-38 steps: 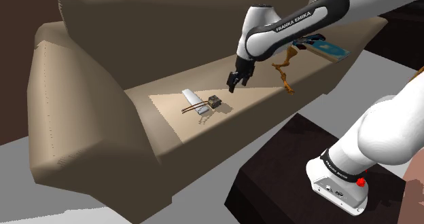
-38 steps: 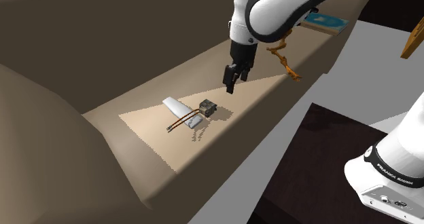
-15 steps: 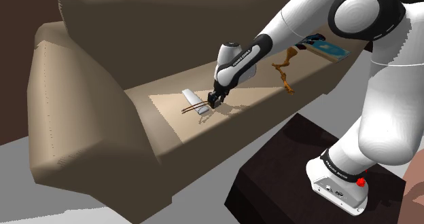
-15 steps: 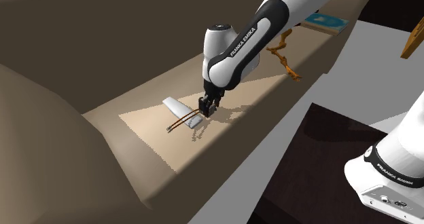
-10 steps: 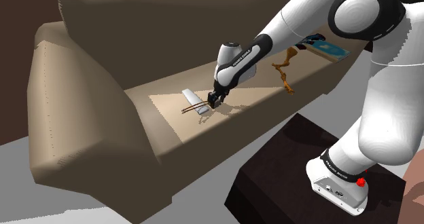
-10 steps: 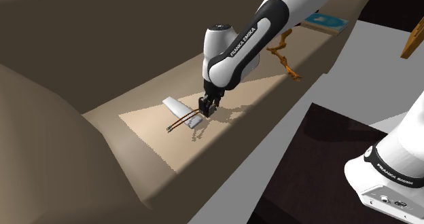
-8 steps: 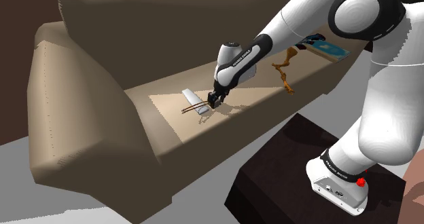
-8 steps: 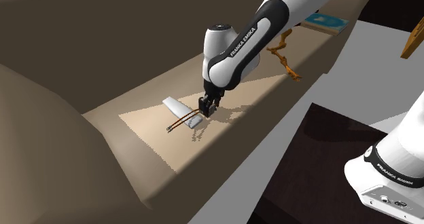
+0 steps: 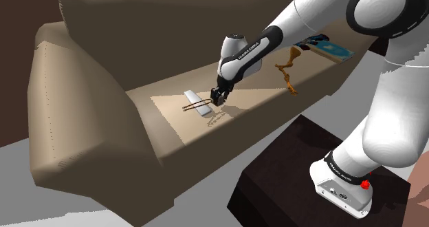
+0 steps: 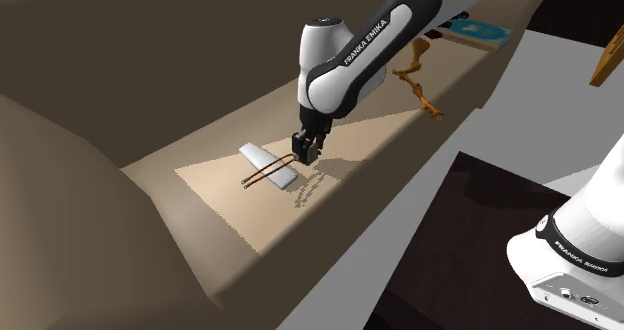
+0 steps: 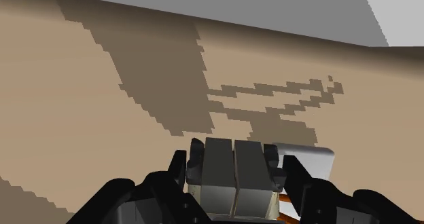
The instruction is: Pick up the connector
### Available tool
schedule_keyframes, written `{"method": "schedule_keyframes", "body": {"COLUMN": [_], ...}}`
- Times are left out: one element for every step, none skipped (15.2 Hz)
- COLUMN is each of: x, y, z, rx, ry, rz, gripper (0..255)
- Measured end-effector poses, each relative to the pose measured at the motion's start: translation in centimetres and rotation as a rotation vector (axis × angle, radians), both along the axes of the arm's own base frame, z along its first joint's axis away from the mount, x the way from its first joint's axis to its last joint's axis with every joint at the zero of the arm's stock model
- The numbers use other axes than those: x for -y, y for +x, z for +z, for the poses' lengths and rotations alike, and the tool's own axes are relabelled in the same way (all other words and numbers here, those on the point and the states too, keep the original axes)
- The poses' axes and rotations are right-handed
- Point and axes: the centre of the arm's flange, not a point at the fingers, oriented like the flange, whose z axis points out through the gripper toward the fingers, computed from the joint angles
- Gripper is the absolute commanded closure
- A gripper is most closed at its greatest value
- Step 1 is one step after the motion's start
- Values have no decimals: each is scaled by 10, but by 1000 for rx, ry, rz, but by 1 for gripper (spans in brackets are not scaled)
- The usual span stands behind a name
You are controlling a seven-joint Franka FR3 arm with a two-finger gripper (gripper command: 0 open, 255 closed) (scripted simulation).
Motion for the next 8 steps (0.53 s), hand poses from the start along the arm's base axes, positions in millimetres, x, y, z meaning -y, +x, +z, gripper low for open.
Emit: {"method": "schedule_keyframes", "body": {"x": [1, 1, 2, 2, 1, 0, 0, 1], "y": [1, 1, 1, 1, -1, 0, 0, 1], "z": [6, 11, 14, 20, 27, 33, 38, 41], "rx": [0, 0, 0, 0, 0, 0, 0, 0], "ry": [0, 0, 0, 0, 0, 0, 0, 0], "rz": [0, 0, 0, 0, 0, 0, 0, 0], "gripper": [255, 255, 255, 255, 255, 255, 255, 255]}}
